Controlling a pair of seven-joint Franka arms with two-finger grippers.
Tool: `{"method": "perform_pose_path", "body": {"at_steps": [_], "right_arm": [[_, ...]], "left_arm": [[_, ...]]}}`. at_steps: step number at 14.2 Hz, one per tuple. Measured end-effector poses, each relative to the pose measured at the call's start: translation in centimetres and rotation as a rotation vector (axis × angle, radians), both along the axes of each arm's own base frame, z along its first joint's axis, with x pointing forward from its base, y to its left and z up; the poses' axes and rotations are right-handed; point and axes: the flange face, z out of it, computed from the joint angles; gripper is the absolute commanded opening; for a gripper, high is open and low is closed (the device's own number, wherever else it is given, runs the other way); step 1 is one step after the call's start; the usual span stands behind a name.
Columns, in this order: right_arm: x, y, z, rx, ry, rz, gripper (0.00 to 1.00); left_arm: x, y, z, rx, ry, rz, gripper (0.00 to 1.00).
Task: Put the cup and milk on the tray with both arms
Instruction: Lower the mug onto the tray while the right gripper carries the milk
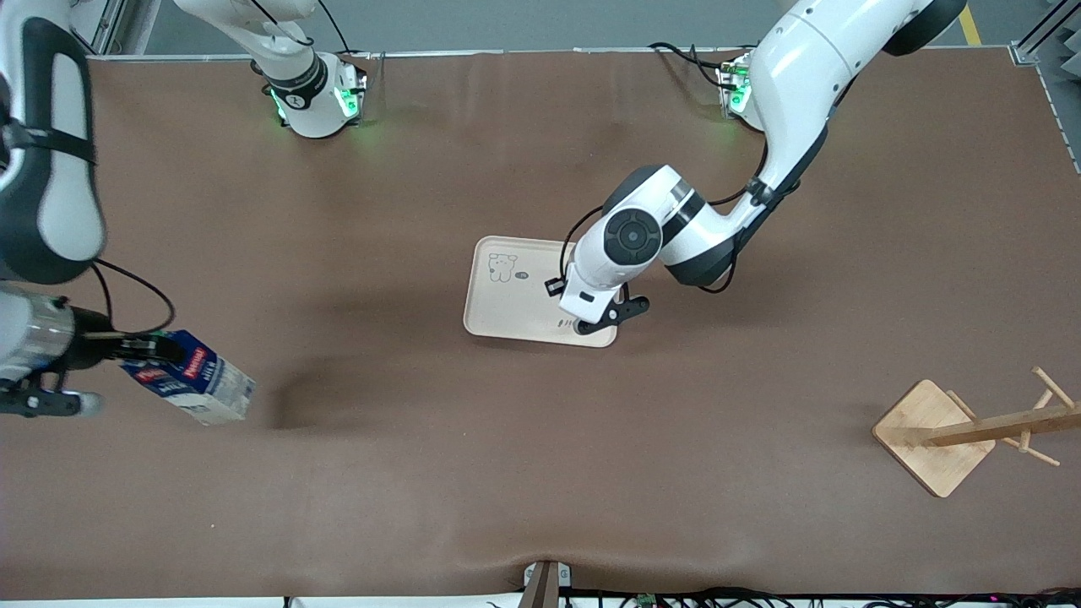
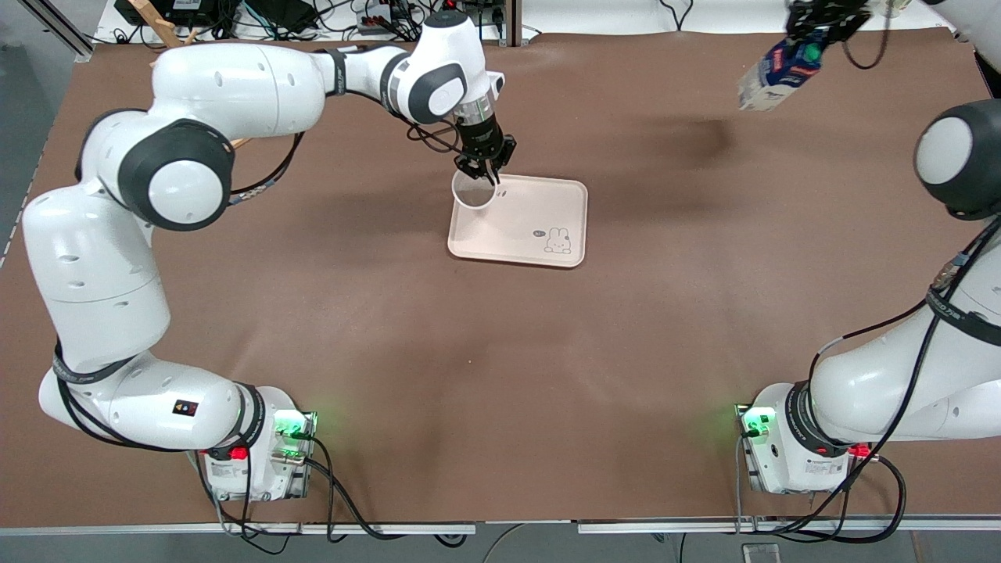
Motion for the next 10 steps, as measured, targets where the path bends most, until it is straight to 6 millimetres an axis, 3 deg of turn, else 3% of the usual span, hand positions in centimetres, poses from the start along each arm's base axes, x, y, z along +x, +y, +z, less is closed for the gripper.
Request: {"method": "perform_pose_path", "body": {"at_steps": [3, 7, 9, 10], "right_arm": [[0.6, 3.9, -2.0, -0.006, 0.023, 0.059, 0.0], [-0.8, 7.1, -2.1, -0.015, 0.134, 0.064, 0.0], [-1.5, 10.1, -1.9, -0.029, 0.165, 0.054, 0.0], [-1.8, 11.9, -1.8, -0.038, 0.172, 0.051, 0.0]], "left_arm": [[0.0, -0.2, -1.5, 0.0, 0.024, 0.001, 0.0], [-1.0, -1.0, -2.8, 0.007, 0.053, -0.015, 0.0], [-1.4, -1.4, -3.0, 0.006, 0.077, -0.012, 0.13], [-1.5, -1.3, -3.2, 0.006, 0.091, -0.007, 0.31]]}}
